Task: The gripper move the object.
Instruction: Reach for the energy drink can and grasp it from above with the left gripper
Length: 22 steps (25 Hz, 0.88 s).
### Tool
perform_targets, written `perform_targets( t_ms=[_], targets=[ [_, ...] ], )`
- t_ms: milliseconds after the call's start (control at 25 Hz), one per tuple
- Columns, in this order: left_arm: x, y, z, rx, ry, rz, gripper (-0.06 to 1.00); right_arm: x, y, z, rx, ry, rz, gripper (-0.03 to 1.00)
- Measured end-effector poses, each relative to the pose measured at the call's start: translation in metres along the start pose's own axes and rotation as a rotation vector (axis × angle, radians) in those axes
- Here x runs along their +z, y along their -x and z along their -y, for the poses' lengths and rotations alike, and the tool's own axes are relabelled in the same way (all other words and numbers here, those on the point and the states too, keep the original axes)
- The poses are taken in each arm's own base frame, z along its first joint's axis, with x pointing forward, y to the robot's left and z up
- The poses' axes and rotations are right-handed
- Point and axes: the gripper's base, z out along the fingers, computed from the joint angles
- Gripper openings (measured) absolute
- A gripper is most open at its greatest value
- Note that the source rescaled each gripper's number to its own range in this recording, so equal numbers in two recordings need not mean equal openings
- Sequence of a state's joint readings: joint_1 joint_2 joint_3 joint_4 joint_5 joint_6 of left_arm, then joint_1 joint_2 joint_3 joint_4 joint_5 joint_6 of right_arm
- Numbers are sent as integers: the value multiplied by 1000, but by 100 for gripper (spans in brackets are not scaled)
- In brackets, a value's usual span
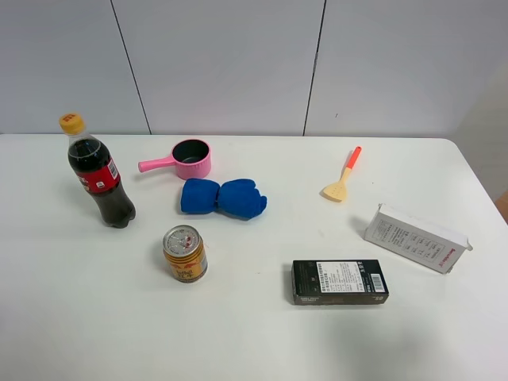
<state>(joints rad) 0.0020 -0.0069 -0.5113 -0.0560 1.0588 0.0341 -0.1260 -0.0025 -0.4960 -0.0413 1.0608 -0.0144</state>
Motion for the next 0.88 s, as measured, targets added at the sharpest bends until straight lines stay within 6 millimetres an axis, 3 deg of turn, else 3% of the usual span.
perform_targets(
  t_ms=[480,880],
  targets=[
    [4,2,0,-13,-1,-24,100,0,0,0,0,0,0,100],
    [57,23,0,-51,-30,-346,100,0,0,0,0,0,0,100]
  ],
)
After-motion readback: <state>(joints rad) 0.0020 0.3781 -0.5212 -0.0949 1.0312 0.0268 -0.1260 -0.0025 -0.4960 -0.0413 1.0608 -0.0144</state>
